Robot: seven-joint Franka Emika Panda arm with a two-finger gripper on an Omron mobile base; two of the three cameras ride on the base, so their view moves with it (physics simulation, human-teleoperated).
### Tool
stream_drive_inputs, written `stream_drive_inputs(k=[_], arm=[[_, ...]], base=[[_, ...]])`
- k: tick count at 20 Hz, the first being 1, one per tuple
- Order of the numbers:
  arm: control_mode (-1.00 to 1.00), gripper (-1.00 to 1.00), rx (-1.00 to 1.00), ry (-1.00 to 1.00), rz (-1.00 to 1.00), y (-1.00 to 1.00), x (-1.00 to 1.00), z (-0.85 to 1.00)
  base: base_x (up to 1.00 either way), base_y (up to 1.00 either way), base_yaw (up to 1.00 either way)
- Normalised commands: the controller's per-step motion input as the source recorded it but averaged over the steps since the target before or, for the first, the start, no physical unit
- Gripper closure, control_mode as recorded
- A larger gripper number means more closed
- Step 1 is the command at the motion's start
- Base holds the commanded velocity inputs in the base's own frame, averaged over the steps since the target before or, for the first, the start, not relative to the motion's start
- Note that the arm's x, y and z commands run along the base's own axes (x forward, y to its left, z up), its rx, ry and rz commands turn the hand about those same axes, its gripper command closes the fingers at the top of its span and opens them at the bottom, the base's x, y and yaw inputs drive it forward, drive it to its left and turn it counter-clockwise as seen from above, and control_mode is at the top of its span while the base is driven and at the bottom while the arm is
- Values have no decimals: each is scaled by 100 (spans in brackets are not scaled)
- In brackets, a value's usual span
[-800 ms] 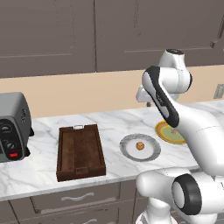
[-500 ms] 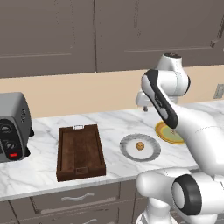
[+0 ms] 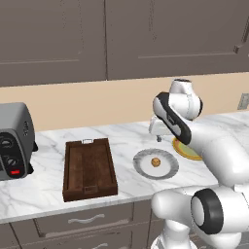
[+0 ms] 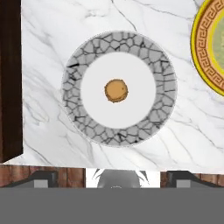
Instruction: Move the dessert items from the plates to the tray.
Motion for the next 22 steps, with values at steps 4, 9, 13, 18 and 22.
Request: stream_drive_inputs(k=[4, 9, 13, 18, 22], arm=[[-100, -100, 7, 1, 0, 0, -3, -74], [-100, -100, 0, 0, 0, 4, -2, -62], [-100, -100, -3, -3, 0, 7, 18, -43], [-100, -100, 0, 0, 0, 2, 34, -40], [-100, -100, -2, -1, 0, 0, 33, -41]], base=[[0, 0, 0], [0, 0, 0], [0, 0, 0], [0, 0, 0], [0, 0, 0]])
